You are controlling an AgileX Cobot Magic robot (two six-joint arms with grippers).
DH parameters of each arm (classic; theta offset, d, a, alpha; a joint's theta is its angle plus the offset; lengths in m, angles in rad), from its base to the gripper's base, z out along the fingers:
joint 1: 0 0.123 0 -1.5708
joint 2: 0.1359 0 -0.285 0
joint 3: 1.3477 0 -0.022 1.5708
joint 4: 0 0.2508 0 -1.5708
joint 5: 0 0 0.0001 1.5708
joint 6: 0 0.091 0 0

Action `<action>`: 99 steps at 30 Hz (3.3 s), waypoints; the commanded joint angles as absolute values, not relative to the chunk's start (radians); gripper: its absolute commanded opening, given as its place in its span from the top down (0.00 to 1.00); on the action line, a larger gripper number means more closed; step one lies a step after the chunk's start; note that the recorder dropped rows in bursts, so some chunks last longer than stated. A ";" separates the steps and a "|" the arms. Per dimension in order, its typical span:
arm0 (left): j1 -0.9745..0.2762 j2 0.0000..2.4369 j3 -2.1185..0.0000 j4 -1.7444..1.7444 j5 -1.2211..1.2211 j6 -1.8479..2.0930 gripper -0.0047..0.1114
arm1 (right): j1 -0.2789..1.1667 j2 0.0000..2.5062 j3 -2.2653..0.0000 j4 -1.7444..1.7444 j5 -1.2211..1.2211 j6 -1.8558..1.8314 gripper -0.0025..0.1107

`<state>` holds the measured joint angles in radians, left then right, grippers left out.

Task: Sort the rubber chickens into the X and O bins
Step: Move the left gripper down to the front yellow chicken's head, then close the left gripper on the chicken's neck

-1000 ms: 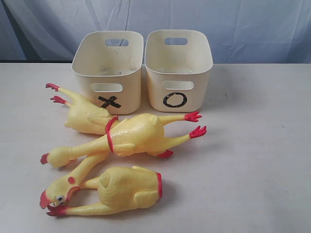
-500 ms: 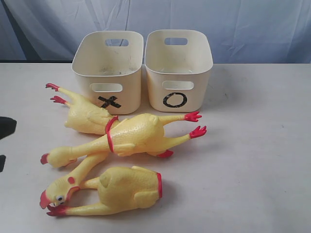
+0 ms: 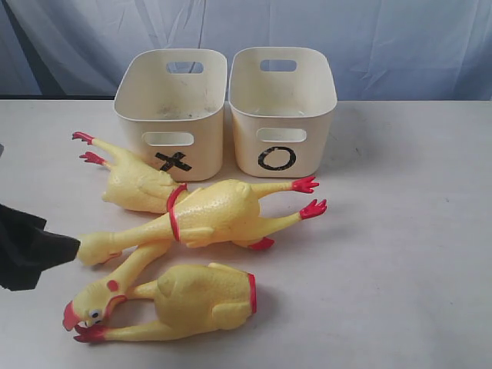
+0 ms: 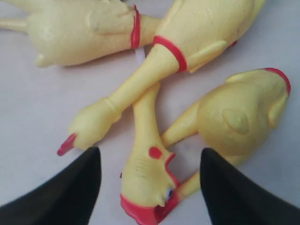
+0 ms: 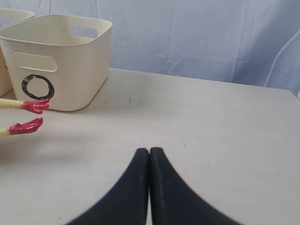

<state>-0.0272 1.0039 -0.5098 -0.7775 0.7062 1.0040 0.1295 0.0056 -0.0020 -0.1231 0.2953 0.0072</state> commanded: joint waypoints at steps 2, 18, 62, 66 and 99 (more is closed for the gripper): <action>-0.033 1.088 -0.515 -0.815 0.749 1.007 0.39 | 0.130 0.000 0.000 -0.122 0.289 0.000 0.98; -0.033 1.356 -0.515 -0.819 0.751 1.007 0.39 | 0.130 0.000 0.000 -0.122 0.289 0.000 0.98; -0.173 1.515 -0.515 -0.776 0.538 0.943 0.39 | 0.130 0.000 0.000 -0.122 0.289 0.000 0.98; -0.173 1.543 -0.517 -0.777 0.536 0.943 0.39 | 0.130 0.000 0.000 -0.122 0.289 0.000 0.98; -0.173 1.564 -0.530 -0.773 0.634 0.943 0.68 | 0.130 0.000 0.000 -0.122 0.289 0.000 0.98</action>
<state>-0.1671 1.5631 -0.5287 -0.7869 0.5981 0.9424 0.1295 0.0056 -0.0020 -0.1231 0.2953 0.0072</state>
